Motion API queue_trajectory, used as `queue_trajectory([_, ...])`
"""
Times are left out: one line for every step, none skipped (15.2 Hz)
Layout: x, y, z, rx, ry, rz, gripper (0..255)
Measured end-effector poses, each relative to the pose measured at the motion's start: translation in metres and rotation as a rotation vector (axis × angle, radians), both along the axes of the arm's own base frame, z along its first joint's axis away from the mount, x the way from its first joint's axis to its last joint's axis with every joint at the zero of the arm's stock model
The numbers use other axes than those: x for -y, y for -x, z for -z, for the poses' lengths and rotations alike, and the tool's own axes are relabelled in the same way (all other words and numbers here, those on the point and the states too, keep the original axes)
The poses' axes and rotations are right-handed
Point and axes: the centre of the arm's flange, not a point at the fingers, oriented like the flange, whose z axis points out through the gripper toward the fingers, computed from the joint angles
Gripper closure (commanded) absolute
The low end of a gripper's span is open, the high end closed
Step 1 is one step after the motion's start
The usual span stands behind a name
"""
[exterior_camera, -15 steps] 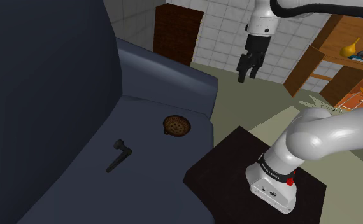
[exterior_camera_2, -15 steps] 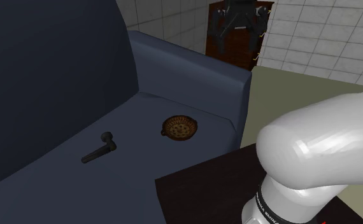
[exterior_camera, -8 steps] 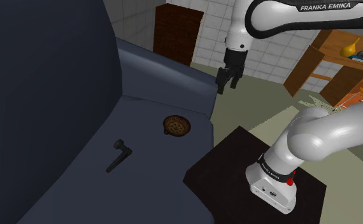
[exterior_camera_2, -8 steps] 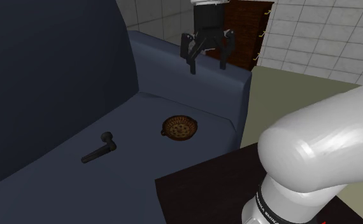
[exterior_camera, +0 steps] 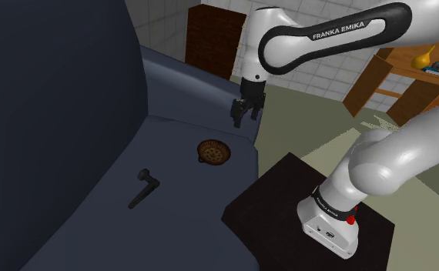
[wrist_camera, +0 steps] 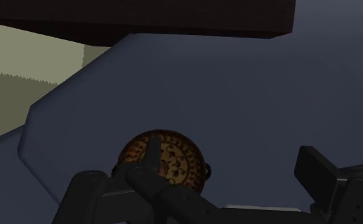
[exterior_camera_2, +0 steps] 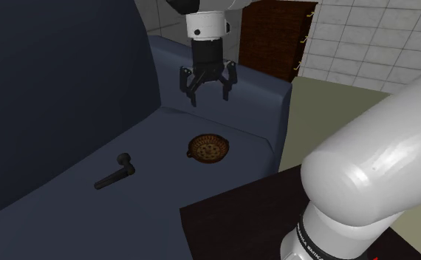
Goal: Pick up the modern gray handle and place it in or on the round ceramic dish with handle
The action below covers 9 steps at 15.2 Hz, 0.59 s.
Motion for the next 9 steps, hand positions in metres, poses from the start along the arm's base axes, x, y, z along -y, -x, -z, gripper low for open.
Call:
queue_trajectory([-0.007, -0.006, 0.008, 0.003, 0.000, -0.003, 0])
queue_trajectory([-0.015, -0.010, 0.015, 0.007, 0.001, -0.006, 0])
queue_trajectory([-0.025, -0.017, 0.024, 0.010, 0.001, -0.009, 0])
queue_trajectory([-0.032, -0.022, 0.033, 0.013, 0.001, -0.012, 0])
queue_trajectory([-0.042, -0.027, 0.040, 0.017, 0.002, -0.015, 0])
queue_trajectory([-0.050, -0.034, 0.048, 0.021, 0.002, -0.017, 0])
queue_trajectory([-0.058, -0.039, 0.056, 0.024, 0.002, -0.020, 0])
queue_trajectory([-0.068, -0.046, 0.064, 0.028, 0.002, -0.023, 0])
queue_trajectory([-0.075, -0.050, 0.074, 0.030, 0.003, -0.026, 0])
